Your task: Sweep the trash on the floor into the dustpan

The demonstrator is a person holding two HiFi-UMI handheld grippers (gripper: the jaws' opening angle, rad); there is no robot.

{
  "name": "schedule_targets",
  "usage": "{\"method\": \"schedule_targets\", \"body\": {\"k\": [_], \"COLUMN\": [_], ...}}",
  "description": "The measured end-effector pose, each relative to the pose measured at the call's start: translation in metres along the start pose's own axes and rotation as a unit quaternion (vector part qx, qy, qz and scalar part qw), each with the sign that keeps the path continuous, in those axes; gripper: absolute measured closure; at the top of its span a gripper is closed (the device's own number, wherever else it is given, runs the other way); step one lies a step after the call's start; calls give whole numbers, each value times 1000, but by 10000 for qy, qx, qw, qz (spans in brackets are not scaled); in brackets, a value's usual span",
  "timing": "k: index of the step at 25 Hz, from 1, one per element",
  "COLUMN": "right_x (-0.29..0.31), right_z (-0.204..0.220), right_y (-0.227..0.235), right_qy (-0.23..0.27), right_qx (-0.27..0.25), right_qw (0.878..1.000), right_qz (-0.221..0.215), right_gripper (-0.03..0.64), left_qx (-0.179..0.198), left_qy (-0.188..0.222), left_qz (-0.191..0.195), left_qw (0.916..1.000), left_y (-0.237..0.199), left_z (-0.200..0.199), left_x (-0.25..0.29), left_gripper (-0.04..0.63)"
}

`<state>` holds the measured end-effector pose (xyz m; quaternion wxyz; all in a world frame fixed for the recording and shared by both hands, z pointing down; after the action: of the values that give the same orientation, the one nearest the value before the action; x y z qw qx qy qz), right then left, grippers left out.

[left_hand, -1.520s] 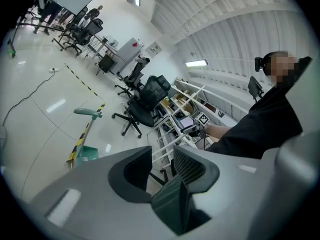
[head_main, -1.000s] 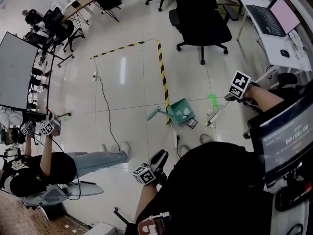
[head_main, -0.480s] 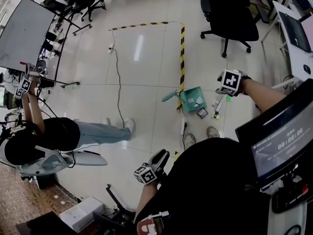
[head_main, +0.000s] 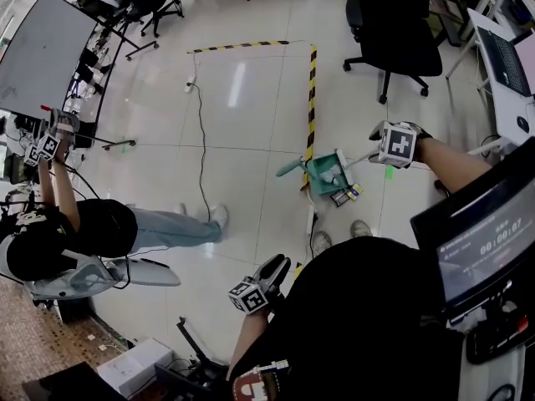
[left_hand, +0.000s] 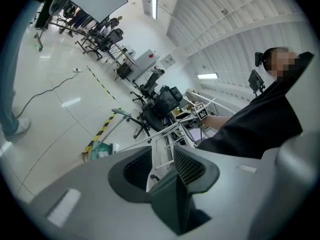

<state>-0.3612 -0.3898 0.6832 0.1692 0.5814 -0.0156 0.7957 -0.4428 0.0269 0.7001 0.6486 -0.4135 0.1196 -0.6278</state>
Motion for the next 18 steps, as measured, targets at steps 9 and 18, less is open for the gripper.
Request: {"method": "schedule_targets", "body": {"k": [9, 18], "right_x": [-40, -63], "right_z": [49, 141], "right_y": [22, -28], "right_qy": [1, 28], "right_qx": [449, 2177], "right_qw": [9982, 9713], "right_qz": [399, 963], "right_gripper": [382, 417], "left_qx": [244, 602], "left_qy": [9, -130], "left_qz": [291, 918], "left_qw": [9993, 9939], "left_y": [-1, -5], "left_z": [-13, -56], "left_x": [23, 32], "left_gripper": [457, 457]}}
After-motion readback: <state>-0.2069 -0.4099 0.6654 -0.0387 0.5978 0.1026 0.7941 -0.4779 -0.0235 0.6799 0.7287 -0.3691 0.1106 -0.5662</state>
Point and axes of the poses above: the fingertips, and each gripper's own axes: x forward along the fingers, y to its right, z out of its underside, the point moved 4 cm from there along -x, backward along the fingers, and after that the axes turned 9 degrees about x, right-handed, at the moved point
